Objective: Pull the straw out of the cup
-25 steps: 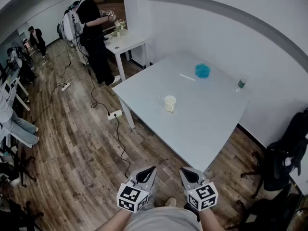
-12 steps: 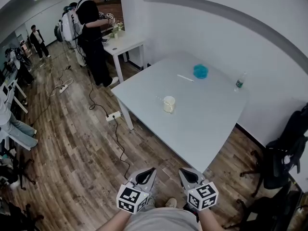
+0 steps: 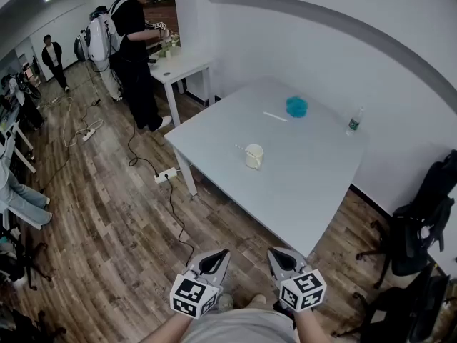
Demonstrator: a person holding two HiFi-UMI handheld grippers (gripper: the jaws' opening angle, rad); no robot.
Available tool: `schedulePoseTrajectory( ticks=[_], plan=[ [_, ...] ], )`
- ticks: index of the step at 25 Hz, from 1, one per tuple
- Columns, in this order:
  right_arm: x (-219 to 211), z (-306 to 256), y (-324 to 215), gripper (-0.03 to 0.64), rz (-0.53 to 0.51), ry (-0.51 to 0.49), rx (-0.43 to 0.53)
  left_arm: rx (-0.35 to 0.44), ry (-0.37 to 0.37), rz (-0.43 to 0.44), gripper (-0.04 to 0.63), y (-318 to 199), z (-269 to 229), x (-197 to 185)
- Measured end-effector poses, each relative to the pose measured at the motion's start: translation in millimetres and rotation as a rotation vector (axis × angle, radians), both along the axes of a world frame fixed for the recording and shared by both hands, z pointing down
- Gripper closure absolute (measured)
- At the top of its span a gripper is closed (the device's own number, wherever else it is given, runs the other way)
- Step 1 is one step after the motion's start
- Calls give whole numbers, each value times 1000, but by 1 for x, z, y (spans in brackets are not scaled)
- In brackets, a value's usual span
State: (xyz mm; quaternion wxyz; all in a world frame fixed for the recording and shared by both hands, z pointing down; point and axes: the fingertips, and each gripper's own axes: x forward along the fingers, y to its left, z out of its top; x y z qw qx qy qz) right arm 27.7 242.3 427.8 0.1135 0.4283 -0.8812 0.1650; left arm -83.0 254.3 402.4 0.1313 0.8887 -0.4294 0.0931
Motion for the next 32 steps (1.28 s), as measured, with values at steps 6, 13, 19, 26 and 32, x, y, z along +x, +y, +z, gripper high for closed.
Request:
schedulePoseTrajectory(
  ticks=[6, 13, 19, 26, 32],
  plan=[
    [-11, 6, -6, 611, 12, 1, -16, -18, 12, 12, 577, -9, 7, -12],
    [-14, 21, -46, 611, -2, -12, -31, -23, 17, -4, 577, -49, 15, -13],
    [-14, 18, -111, 611, -23, -16, -24, -28, 15, -27, 577, -108, 16, -14],
    [-2, 10, -187, 611, -47, -6, -26, -39, 38, -44, 577, -185, 11, 0],
    [16, 8, -234, 611, -52, -12, -29, -41, 33, -60, 577, -229, 9, 16]
  ],
)
